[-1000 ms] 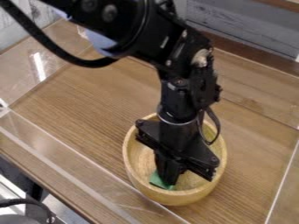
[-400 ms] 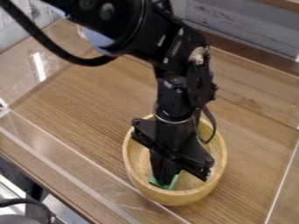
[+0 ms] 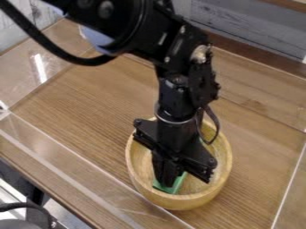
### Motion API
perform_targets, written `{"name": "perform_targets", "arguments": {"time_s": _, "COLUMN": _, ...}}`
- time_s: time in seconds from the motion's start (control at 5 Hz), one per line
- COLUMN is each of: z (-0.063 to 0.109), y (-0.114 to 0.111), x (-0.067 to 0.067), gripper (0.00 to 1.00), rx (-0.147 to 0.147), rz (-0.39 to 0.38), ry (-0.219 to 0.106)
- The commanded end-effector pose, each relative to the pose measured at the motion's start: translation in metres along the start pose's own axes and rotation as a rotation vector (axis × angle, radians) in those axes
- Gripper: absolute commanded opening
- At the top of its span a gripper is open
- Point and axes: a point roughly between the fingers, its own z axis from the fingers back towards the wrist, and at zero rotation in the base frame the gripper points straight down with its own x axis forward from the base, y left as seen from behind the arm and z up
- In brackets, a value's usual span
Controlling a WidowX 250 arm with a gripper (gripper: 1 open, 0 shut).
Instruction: Remove the green block from inside the brown bowl and put it on the table
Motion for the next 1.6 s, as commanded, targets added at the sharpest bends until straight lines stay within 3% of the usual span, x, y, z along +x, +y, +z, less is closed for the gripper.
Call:
{"name": "perform_targets", "arguments": {"time_s": 0.0, "z": 0.0155, "y": 0.0001, "x": 0.0130, "gripper": 0.00, "rx": -0.013, "rz": -0.004, "ry": -0.068}}
{"name": "perform_targets", "arguments": {"time_s": 1.4, "z": 0.0219, "y": 0.0061, "x": 0.0188, "gripper": 0.00, "rx": -0.008, "rz": -0.028, "ry": -0.085}}
